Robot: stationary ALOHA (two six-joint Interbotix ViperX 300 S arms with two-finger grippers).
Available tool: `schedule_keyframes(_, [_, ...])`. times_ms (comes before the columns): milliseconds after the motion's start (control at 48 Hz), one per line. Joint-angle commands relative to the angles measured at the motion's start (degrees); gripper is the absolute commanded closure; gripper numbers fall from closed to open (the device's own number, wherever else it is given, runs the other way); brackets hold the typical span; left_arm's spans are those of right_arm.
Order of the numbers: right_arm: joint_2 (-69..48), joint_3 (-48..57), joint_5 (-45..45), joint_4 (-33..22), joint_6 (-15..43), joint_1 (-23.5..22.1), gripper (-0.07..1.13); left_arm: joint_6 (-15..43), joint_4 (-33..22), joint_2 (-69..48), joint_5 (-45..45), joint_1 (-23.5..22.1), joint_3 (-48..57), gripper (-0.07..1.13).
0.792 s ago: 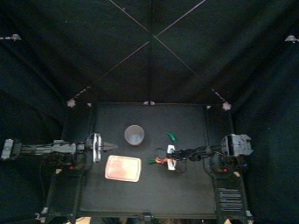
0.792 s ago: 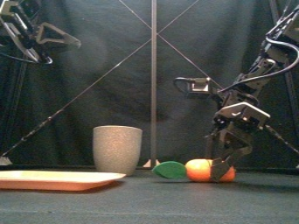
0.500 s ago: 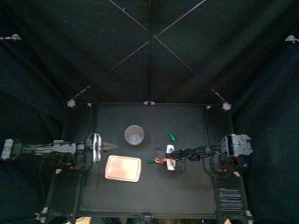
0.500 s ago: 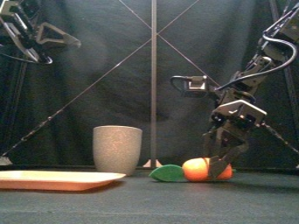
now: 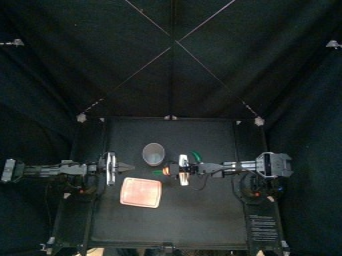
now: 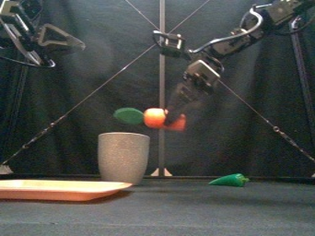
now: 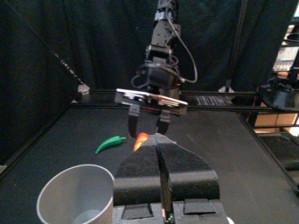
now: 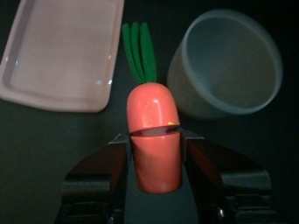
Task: Pick the carrot then place it in the grey bowl
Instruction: Place carrot in the grey bowl
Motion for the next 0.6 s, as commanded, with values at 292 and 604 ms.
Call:
schedule_keyframes(292, [8.70, -19.34, 0.18, -3.08, -0.09, -6.06, 0.89, 0.09, 0.18, 0.09, -0.26, -0.09, -0.88, 1.08])
schedule_keyframes(604, [12.92, -21.97, 0.70, 3.25, -0.18, -8.70, 0.48, 0.09, 0.18, -1.49, -0.09, -0.09, -0.62, 1.08])
